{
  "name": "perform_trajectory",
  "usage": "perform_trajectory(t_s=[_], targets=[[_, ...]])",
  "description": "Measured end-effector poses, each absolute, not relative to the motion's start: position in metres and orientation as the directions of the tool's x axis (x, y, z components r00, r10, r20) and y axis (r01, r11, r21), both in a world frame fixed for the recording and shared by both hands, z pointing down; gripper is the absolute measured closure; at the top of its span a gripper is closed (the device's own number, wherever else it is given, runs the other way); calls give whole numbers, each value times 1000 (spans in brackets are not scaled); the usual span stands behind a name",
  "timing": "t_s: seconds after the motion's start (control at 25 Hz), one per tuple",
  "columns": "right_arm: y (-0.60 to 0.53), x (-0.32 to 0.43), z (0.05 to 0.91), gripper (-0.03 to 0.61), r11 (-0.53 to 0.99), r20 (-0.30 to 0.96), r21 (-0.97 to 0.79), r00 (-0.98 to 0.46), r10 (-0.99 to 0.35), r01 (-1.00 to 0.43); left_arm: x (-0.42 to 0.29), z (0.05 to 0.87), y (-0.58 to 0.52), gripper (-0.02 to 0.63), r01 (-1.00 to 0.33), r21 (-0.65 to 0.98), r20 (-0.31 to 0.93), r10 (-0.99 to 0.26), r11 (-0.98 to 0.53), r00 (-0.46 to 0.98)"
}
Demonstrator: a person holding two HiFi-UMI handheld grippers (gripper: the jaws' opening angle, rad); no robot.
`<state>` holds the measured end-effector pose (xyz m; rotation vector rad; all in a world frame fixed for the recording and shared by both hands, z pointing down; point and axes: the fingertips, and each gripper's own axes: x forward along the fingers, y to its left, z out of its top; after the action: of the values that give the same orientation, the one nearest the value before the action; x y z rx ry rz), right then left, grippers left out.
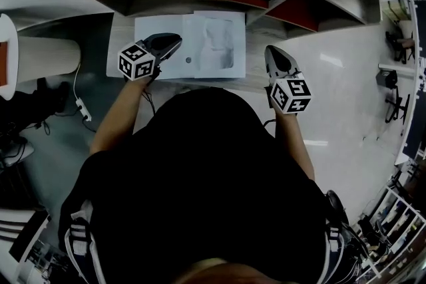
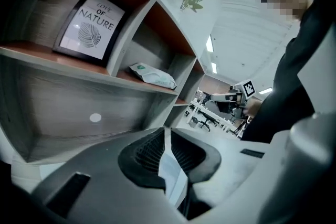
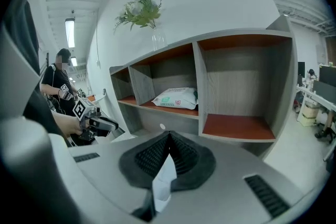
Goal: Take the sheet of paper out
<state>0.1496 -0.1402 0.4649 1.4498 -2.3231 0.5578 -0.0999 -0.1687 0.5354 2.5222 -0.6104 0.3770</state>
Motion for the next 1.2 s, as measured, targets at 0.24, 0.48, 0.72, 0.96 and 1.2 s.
perform_trajectory(t_s=[0.24, 0.48, 0.72, 0.96, 1.2], targets=[[-142, 167, 476, 565, 394, 501, -165, -422, -756, -904, -88, 576, -175, 567, -507, 445, 415, -332, -738, 847], [-148, 181, 481, 565, 390, 505, -174, -422, -753, -904, -77, 615, -180, 536, -535, 473, 468, -315, -700, 825], [-151, 195, 489, 565, 390, 525, -171, -418, -742, -905, -62, 672, -178, 511, -549, 476, 544, -261, -687, 797], [-155, 206, 496, 565, 387, 540, -171, -415, -733, -906, -53, 707, -185, 498, -573, 513, 575, -240, -639, 782], [-161, 213, 507, 565, 387, 556, -178, -417, -719, -905, -44, 741, -192, 476, -599, 530, 611, -219, -600, 761]])
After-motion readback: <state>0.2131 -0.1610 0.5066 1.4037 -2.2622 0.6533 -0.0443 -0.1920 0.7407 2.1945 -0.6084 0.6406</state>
